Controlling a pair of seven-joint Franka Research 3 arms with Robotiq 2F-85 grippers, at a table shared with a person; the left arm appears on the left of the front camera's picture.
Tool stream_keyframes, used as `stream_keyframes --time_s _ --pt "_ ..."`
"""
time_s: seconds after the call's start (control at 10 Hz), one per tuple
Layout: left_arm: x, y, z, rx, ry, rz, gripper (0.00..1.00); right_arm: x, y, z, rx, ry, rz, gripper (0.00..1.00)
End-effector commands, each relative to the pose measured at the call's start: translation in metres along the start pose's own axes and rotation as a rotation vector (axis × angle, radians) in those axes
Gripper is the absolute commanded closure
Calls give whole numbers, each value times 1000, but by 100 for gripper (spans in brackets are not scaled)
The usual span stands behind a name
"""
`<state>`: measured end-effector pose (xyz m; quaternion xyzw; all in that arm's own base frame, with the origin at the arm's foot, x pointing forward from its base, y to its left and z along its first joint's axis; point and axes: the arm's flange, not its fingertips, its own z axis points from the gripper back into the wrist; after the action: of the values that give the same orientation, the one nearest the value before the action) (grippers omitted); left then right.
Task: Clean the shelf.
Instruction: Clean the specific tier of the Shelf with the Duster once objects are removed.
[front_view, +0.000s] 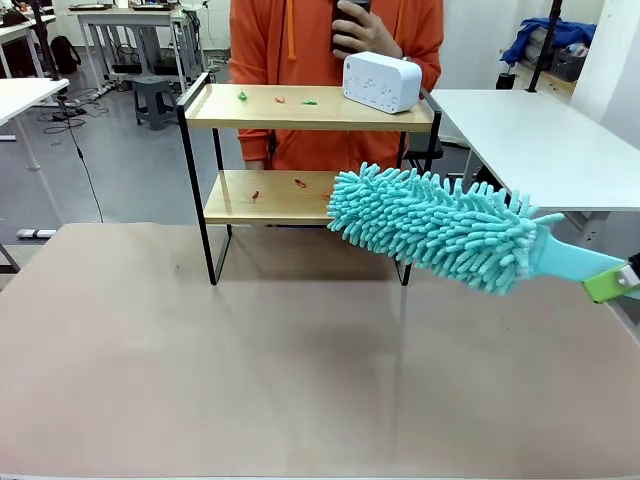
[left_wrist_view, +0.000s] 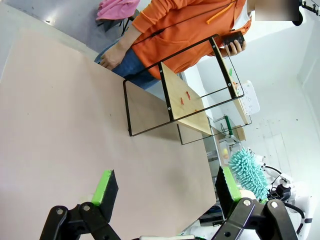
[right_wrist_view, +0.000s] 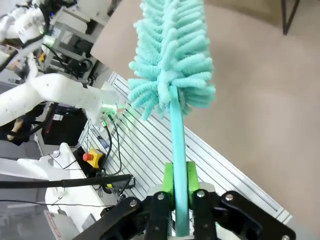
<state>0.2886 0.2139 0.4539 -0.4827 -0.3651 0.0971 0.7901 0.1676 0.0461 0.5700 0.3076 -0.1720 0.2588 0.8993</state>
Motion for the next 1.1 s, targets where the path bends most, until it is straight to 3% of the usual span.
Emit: stream_keyframes --time_s 0.0,0.1,0.4,0.8,1.0 --pt "-1 -1 -2 -16 -14 -21 0 -8 1 6 8 9 15 100" --pt "-1 -1 -2 -16 -14 -21 0 0 0 0 0 0 0 87" --pt "-1 -1 -2 -16 -14 -21 0 50 -16 -48 -94 2 -33 87" --pt "-1 -1 -2 -16 -14 -21 0 88 -34 -103 -126 -188 -90 87" --pt "-1 -1 -2 -16 -14 -21 0 98 -48 -122 -171 -227 -192 87"
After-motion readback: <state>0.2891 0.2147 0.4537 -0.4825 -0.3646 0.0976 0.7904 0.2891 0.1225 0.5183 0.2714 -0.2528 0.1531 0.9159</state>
